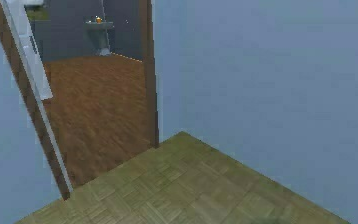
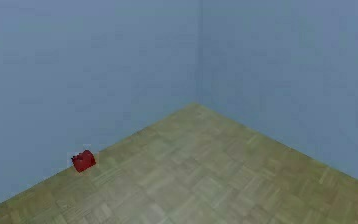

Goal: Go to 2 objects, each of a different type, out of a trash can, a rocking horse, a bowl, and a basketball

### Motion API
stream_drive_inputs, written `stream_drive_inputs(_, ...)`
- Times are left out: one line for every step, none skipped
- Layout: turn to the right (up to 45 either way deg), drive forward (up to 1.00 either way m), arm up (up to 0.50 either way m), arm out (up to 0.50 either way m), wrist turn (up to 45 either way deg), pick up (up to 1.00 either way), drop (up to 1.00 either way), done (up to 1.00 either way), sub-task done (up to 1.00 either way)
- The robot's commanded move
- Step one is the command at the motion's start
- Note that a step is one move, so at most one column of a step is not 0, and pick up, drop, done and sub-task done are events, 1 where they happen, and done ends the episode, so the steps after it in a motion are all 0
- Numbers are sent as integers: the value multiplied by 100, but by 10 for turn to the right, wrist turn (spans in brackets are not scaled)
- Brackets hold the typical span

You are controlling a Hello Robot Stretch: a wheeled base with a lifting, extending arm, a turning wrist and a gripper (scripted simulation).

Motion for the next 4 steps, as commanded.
stream_drive_inputs(-120,0,0,0,0,0,0,0,0)
stream_drive_inputs(0,100,0,0,0,0,0,0,0)
stream_drive_inputs(-150,0,0,0,0,0,0,0,0)
stream_drive_inputs(0,5,0,0,0,0,0,0,0)
